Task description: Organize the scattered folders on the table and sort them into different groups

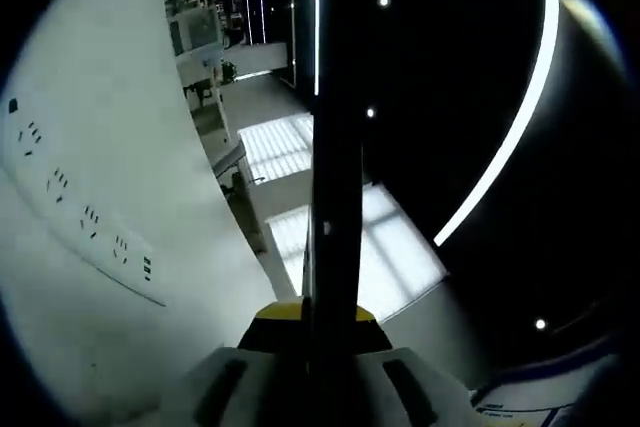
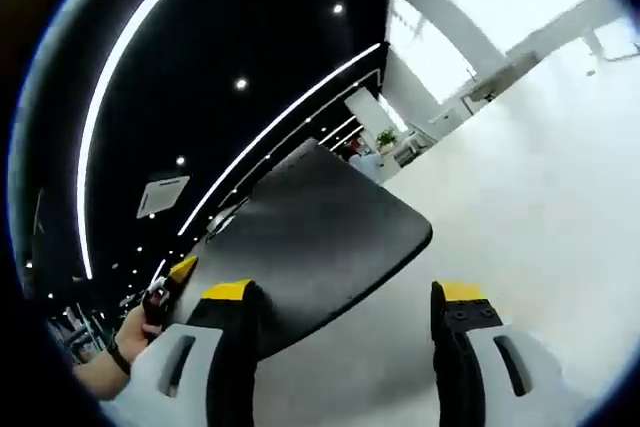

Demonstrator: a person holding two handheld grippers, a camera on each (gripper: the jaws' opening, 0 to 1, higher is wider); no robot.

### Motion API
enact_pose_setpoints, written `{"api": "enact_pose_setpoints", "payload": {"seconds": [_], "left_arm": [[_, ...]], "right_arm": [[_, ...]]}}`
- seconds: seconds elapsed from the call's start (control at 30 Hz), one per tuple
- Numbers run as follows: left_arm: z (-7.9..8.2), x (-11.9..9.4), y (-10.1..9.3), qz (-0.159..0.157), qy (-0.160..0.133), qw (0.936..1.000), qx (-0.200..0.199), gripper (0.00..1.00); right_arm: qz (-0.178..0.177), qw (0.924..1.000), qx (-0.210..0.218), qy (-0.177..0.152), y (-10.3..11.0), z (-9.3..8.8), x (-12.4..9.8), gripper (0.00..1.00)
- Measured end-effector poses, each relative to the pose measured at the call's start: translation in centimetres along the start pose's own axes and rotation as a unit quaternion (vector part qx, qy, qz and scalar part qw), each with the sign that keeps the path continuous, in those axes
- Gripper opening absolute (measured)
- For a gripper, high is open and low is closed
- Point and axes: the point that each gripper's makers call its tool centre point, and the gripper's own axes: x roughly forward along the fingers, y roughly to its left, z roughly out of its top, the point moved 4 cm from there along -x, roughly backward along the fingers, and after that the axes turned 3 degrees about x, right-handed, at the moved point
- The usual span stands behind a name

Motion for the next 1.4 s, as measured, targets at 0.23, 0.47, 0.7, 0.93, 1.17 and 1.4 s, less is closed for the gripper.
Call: {"api": "enact_pose_setpoints", "payload": {"seconds": [0.23,0.47,0.7,0.93,1.17,1.4], "left_arm": [[-1.2,-1.9,-0.8,0.007,-0.049,0.9982,-0.034,0.06],[-1.8,-4.3,-0.8,0.019,-0.053,0.9975,-0.043,0.07],[-2.7,-6.9,-1.3,0.017,-0.006,0.9988,-0.046,0.10],[-2.6,-9.1,-2.3,0.022,0.055,0.9974,0.040,0.19],[-2.5,-11.5,-3.6,0.025,0.100,0.9908,0.088,0.30],[-0.6,-14.3,-4.5,0.035,0.108,0.9870,0.114,0.40]], "right_arm": [[0.105,0.9886,0.106,-0.023,3.2,0.7,-0.4,0.22],[0.173,0.9586,0.224,-0.031,6.0,0.8,-1.5,0.09],[0.202,0.9267,0.317,-0.004,8.3,-0.5,-2.5,0.05],[0.229,0.9141,0.334,0.006,9.5,-0.4,-2.6,0.04],[0.238,0.8920,0.383,0.034,8.6,-0.8,-2.0,0.04],[0.249,0.8854,0.390,0.046,9.4,-1.4,-2.6,0.04]]}}
